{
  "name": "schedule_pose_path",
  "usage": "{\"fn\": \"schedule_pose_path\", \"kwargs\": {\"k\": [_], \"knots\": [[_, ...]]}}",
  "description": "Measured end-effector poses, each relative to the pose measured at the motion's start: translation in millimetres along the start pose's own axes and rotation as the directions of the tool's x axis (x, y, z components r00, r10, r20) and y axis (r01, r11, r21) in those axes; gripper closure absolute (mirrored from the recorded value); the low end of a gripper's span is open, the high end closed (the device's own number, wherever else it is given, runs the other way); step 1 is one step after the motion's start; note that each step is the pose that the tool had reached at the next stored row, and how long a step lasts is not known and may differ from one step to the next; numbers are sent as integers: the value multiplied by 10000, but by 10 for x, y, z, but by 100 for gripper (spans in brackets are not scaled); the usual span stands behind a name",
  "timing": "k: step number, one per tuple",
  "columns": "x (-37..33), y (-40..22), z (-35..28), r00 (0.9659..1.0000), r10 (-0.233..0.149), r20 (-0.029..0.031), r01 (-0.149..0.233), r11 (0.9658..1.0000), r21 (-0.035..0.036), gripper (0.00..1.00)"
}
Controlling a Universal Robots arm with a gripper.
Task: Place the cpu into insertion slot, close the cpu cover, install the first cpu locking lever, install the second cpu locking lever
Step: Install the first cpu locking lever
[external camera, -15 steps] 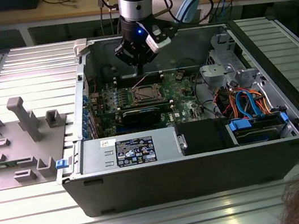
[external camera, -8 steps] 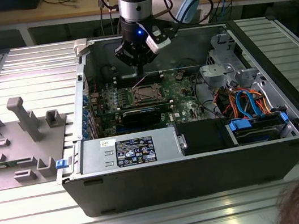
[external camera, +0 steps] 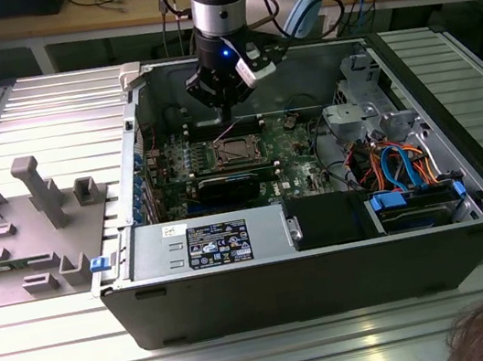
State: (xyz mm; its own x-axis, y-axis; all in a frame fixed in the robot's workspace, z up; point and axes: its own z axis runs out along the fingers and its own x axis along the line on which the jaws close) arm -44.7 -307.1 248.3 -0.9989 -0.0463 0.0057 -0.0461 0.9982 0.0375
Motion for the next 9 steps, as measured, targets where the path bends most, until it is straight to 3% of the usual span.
{"fn": "schedule_pose_path", "kwargs": {"k": [9], "knots": [[0,-1,24,10000,0,0,0,10000,0,89]]}}
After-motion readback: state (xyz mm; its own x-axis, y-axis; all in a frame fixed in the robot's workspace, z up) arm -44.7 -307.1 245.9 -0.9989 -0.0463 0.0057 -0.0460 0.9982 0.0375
